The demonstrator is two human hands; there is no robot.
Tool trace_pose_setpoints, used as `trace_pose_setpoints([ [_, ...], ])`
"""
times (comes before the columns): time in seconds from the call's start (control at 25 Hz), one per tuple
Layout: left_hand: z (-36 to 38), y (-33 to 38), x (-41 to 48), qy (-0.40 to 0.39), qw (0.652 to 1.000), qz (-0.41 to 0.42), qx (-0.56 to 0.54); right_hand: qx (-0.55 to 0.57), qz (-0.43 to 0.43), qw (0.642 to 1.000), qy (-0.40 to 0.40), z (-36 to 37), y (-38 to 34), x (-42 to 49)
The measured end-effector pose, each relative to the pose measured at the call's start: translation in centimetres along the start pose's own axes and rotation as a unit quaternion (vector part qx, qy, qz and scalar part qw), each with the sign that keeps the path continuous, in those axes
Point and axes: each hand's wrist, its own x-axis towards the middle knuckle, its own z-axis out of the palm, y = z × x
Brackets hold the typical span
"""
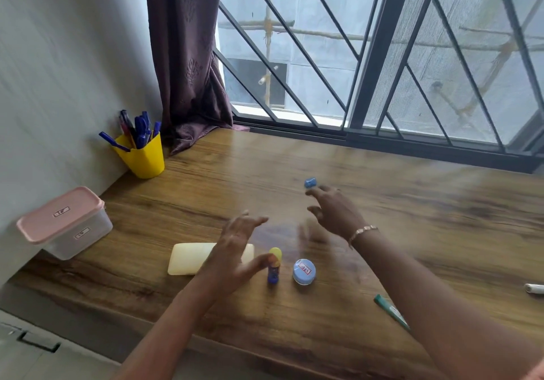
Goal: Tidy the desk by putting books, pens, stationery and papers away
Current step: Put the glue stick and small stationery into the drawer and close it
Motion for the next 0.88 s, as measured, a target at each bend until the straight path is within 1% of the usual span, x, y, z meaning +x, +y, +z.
trace_pose_setpoints([
  [0.08,-0.3,-0.4,0.2,0.025,0.999,-0.022,-0.016,-0.065,-0.009,0.997,-0.040,0.1,0.5,3.3],
  [0.2,-0.5,-0.9,0.1,0.042,0.998,-0.051,-0.022,-0.123,0.000,0.988,-0.094,1.2,0.9,6.1],
  [0.36,-0.6,-1.6,0.0,0.040,0.997,-0.066,-0.002,-0.180,-0.010,0.974,-0.136,3.3,2.4,7.2],
  [0.44,-0.6,-2.0,0.2,0.038,0.997,-0.073,0.003,-0.228,-0.024,0.964,-0.133,3.9,3.2,6.2],
  [0.48,-0.6,-2.2,0.3,0.040,0.996,-0.077,0.006,-0.218,-0.015,0.967,-0.133,3.9,3.2,5.3],
  [0.56,-0.5,-2.5,0.5,0.035,0.996,-0.084,0.013,-0.151,0.025,0.982,-0.112,3.6,2.9,2.6],
  [0.6,-0.4,-2.6,0.5,0.031,0.996,-0.085,0.012,-0.138,0.036,0.984,-0.106,3.3,2.4,0.9],
  [0.72,-0.1,-2.5,0.5,0.028,0.996,-0.083,0.013,-0.120,0.051,0.989,-0.075,2.7,0.7,-4.9],
  [0.88,0.3,-2.3,0.3,0.038,0.997,-0.069,0.000,-0.113,0.066,0.990,-0.053,3.0,-2.4,-11.2],
])
